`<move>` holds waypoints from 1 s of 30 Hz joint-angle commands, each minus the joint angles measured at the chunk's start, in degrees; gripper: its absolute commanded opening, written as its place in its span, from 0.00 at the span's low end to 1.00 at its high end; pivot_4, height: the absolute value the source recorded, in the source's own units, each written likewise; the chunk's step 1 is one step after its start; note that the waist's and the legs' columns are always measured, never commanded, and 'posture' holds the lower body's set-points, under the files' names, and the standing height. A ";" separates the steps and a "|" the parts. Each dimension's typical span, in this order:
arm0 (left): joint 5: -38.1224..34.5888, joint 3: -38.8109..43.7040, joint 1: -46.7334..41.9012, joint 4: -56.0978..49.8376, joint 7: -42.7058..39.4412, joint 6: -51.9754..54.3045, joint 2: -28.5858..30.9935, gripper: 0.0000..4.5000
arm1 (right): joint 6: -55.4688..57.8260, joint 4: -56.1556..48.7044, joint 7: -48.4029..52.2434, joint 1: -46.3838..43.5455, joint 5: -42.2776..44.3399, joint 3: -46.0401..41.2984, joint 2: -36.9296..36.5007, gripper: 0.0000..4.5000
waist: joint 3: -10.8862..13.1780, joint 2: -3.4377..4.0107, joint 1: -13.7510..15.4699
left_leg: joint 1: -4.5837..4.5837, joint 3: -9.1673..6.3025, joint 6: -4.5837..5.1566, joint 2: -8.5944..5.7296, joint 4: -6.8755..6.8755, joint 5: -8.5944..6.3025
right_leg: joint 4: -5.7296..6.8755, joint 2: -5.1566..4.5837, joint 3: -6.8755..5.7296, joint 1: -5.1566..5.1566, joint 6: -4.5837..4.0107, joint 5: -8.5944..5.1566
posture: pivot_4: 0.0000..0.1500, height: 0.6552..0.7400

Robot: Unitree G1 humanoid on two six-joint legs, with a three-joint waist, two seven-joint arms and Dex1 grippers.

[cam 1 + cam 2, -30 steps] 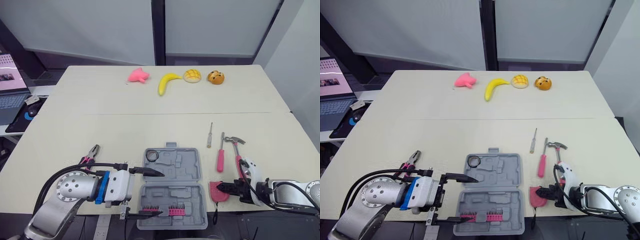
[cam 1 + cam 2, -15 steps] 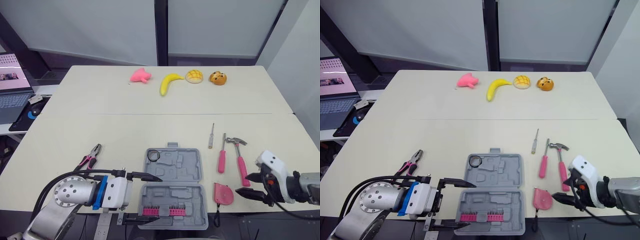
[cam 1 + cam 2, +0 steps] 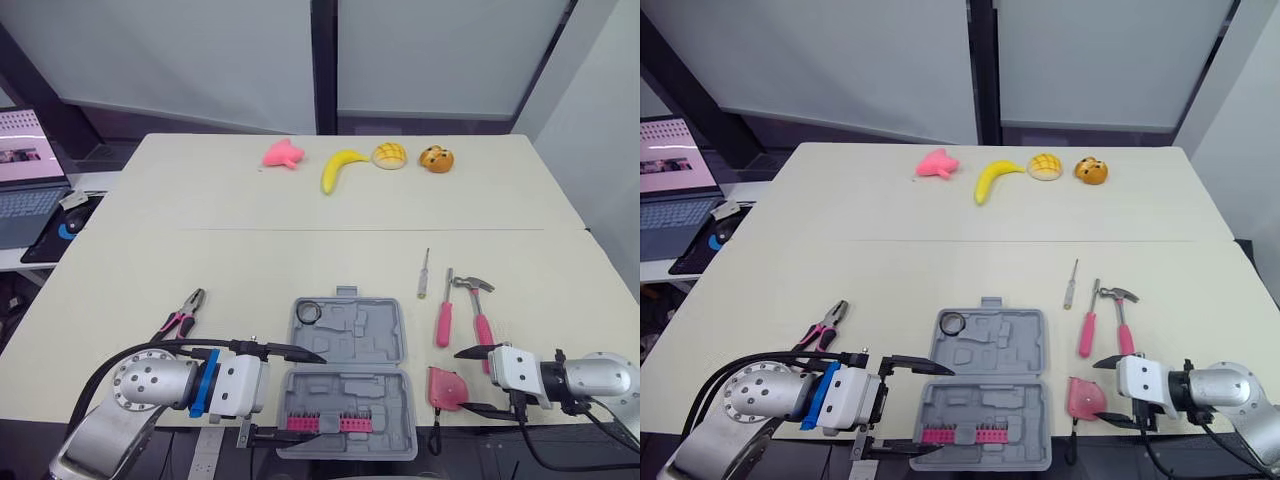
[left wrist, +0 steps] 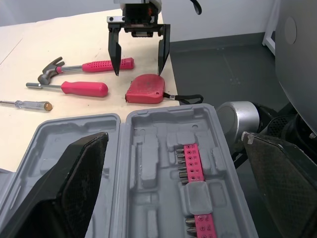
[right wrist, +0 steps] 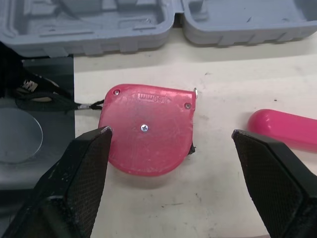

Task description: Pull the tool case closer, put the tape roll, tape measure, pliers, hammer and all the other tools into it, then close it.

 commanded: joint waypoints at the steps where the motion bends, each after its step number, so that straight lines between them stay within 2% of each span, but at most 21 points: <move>1: -0.21 0.37 0.49 -1.54 0.10 -0.07 0.98 1.00 | -2.36 0.32 1.80 -0.01 -1.17 0.08 1.21 0.92 | 0.00 0.00 0.03 | 0.00 -0.01 0.00 0.00 0.00 0.00 | 0.00 0.00 -0.01 0.01 0.00 0.00 | 1.00 0.76; 24: -0.68 0.68 0.77 -2.91 1.37 1.53 1.88 1.00 | -5.61 4.76 -1.26 1.49 -5.84 -0.44 8.35 0.92 | -0.01 0.01 0.05 | 0.02 0.00 0.00 0.00 0.00 0.00 | 0.01 0.00 -0.01 0.01 0.00 0.00 | 1.00 0.76; 27: -0.93 0.91 0.78 -3.05 1.84 2.03 1.96 1.00 | -6.27 4.53 -1.46 1.44 -6.15 -0.62 8.73 0.78 | -0.01 0.01 0.05 | 0.02 0.00 0.00 0.00 0.00 0.00 | 0.01 0.00 0.00 0.01 0.00 0.00 | 1.00 0.76; 28: -0.98 0.97 0.81 -2.98 1.93 2.07 1.95 1.00 | -6.32 4.46 -1.50 1.39 -6.25 -0.66 8.89 0.71 | -0.01 0.01 0.05 | 0.02 0.00 0.00 0.00 0.00 0.00 | 0.01 0.00 0.00 0.01 0.00 0.00 | 1.00 0.76; 30: -1.35 1.48 0.75 -2.93 2.13 2.15 1.79 1.00 | -6.68 3.95 -1.66 1.27 -6.27 -1.02 8.87 0.69 | -0.01 0.01 0.05 | 0.02 0.00 0.00 0.00 0.00 0.00 | 0.01 0.00 0.00 0.01 0.00 0.00 | 1.00 0.76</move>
